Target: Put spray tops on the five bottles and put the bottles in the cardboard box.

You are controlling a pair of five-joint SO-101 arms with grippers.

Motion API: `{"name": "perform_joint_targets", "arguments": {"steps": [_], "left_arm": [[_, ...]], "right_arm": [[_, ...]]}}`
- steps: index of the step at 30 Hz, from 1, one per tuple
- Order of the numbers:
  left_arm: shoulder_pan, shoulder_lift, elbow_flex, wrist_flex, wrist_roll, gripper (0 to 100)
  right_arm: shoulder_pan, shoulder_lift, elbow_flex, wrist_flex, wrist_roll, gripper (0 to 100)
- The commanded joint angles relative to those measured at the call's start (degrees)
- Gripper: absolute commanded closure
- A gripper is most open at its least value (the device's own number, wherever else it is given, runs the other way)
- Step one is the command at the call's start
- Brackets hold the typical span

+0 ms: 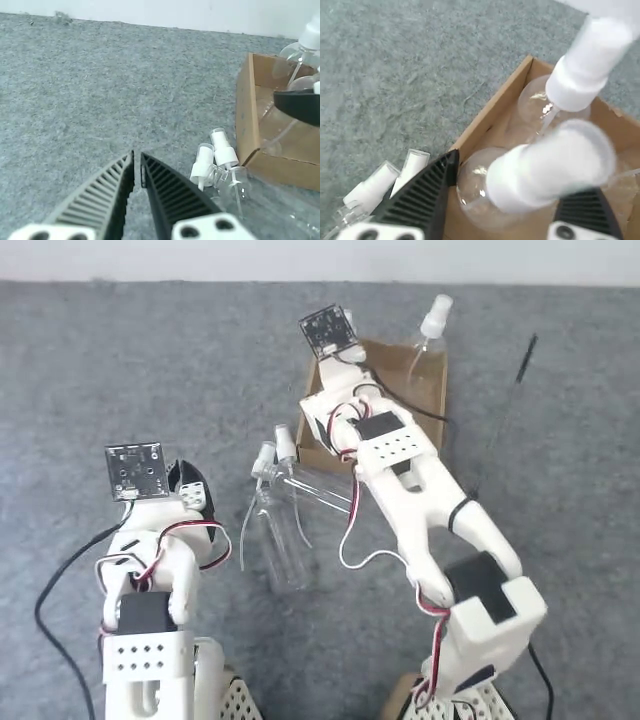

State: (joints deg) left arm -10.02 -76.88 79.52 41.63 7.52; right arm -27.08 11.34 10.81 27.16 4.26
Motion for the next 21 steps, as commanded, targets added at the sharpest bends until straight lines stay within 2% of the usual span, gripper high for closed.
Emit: {"name": "perform_joint_targets", "arguments": {"steps": [1, 7, 12, 21], "left_arm": [[0.1, -0.9, -0.1, -1.7, 0.0, 99], [0.1, -0.9, -0.1, -1.6, 0.0, 99], [0.1, -0.9, -0.1, -1.6, 0.0, 99], [0.0, -0.9, 0.0, -1.5, 0.0, 99]], "right_arm": [[-0.2, -8.7, -2.8, 3.0, 0.0, 73.3], [0.1, -13.7, -2.9, 4.6, 0.8, 73.4], [-0.2, -19.9, -2.9, 11.3, 4.7, 73.4], [-0.7, -33.8, -2.5, 24.2, 4.7, 73.4]]}}
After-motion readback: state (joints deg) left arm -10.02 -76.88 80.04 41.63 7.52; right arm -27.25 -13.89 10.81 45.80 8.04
